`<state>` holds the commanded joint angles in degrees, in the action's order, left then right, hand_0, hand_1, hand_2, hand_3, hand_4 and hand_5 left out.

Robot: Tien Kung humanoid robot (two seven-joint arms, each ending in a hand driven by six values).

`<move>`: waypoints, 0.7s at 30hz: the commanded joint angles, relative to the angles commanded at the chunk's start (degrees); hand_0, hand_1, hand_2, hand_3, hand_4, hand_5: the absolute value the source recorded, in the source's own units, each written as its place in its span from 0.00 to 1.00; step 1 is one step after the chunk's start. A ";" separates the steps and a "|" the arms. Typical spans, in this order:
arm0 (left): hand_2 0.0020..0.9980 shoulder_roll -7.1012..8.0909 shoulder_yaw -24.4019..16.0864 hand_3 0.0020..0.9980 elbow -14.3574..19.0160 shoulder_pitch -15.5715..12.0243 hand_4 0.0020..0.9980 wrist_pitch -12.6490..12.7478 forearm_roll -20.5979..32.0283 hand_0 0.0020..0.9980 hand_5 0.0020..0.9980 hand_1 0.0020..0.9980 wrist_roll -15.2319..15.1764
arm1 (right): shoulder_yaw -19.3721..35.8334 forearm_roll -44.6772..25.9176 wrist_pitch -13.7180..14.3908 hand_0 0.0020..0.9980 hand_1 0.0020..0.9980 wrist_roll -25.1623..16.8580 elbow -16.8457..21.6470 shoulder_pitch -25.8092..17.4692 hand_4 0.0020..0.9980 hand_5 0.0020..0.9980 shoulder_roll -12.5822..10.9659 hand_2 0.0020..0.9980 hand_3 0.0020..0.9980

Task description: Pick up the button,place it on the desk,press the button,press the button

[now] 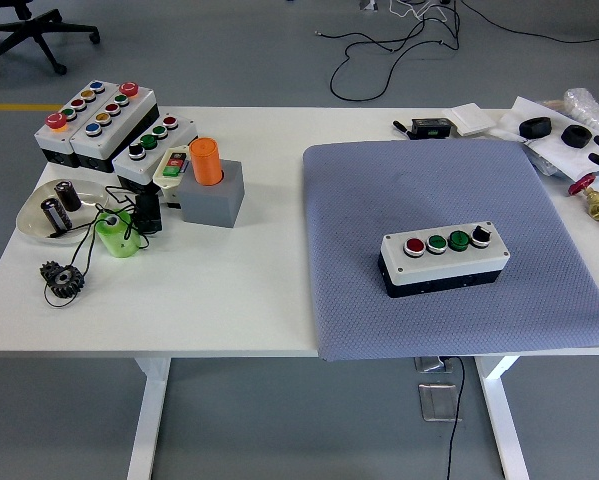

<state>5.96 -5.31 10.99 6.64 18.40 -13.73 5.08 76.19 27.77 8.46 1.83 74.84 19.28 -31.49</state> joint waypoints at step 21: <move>0.50 -0.72 -3.31 0.45 -0.63 -0.07 0.26 0.39 -1.36 0.60 1.00 0.54 -0.12 | 0.02 8.82 -7.21 0.79 0.78 -0.07 -2.72 0.08 0.69 0.56 -0.35 0.79 0.78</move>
<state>5.24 -8.62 10.36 6.57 18.79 -15.09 4.96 76.21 36.59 1.24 1.76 72.11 19.36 -31.84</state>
